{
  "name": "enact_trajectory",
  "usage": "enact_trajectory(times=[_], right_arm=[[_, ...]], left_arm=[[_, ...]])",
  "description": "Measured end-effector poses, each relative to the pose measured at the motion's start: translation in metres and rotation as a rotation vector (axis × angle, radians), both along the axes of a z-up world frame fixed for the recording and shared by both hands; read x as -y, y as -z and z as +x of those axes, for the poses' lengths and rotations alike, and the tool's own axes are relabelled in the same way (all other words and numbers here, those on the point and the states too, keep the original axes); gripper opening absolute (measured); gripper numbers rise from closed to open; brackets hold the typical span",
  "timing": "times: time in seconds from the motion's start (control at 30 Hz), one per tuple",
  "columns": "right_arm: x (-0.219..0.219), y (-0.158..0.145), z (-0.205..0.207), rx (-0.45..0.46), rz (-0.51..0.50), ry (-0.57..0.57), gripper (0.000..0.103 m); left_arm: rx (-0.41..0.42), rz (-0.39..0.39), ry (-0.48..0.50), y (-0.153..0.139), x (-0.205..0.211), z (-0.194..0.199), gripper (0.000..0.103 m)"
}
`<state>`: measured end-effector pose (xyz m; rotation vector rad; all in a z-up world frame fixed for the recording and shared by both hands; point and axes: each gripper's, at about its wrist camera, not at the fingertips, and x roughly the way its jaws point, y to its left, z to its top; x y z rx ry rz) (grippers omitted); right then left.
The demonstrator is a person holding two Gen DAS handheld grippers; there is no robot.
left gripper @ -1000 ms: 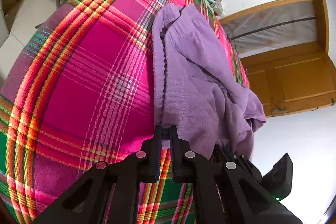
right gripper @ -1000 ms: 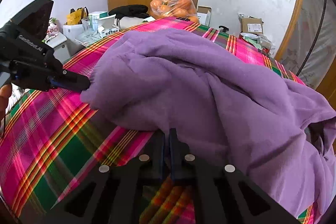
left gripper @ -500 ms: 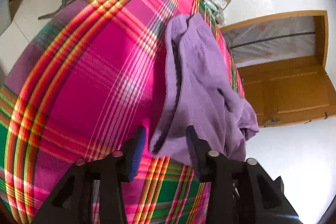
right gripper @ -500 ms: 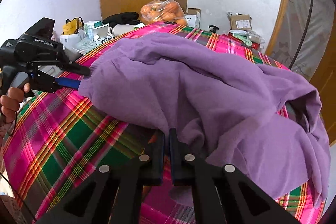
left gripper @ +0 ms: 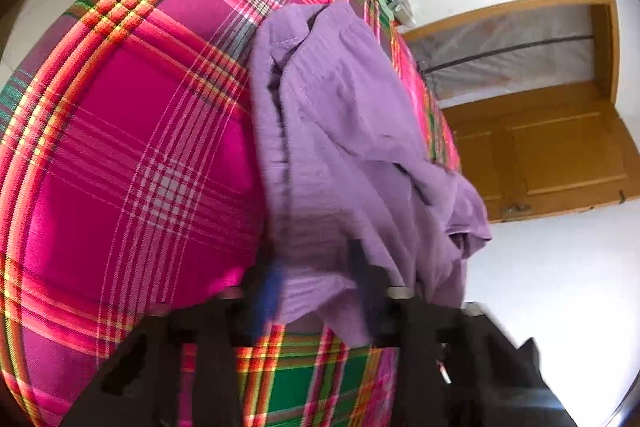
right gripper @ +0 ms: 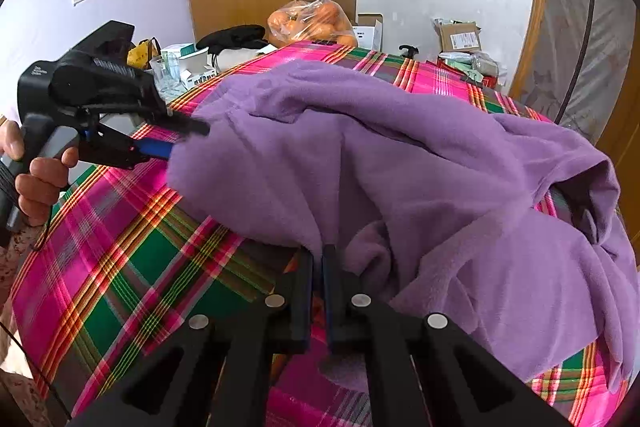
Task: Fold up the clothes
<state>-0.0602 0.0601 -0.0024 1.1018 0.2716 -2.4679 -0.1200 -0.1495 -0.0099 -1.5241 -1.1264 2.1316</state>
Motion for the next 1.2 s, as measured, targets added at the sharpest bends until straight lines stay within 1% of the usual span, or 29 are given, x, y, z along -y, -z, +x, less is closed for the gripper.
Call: enact_trajectory(times=[0.03,0.07,0.2,0.4,0.6,0.8,0.97,1.13,1.2], right_arm=[[-0.001,-0.002,0.002,-0.004,-0.002,0.000,0.004],[-0.002,-0.004,0.004,-0.008,-0.004,0.001,0.004],[-0.007,-0.013,0.014,-0.024,-0.008,0.002,0.004],[-0.014,-0.026,0.035,-0.043,-0.006,-0.002,0.004],[-0.013,-0.031,0.067,-0.044,0.004,-0.028,0.004],[-0.015,-0.029,0.096,-0.026,0.000,-0.033,0.004],[-0.013,-0.025,0.124,-0.009,0.007,-0.056,0.004],[-0.007,-0.016,0.141,0.015,0.013,-0.091,0.004],[-0.006,-0.010,0.141,0.029,0.020,-0.095,0.005]], left_arm=[[-0.003,-0.009,0.005,-0.001,-0.001,0.001,0.014],[-0.009,-0.006,0.008,-0.003,-0.001,0.003,0.011],[-0.033,0.014,0.015,-0.010,0.000,0.015,0.010],[-0.040,0.034,0.018,-0.016,0.005,0.041,0.010],[-0.044,0.026,0.029,-0.021,0.010,0.076,0.010],[-0.032,0.012,0.046,-0.017,0.012,0.111,0.010],[-0.023,0.010,0.049,-0.011,0.014,0.131,0.010],[-0.006,-0.002,0.026,-0.003,0.021,0.141,0.010],[-0.007,-0.019,0.030,-0.002,0.018,0.140,0.010]])
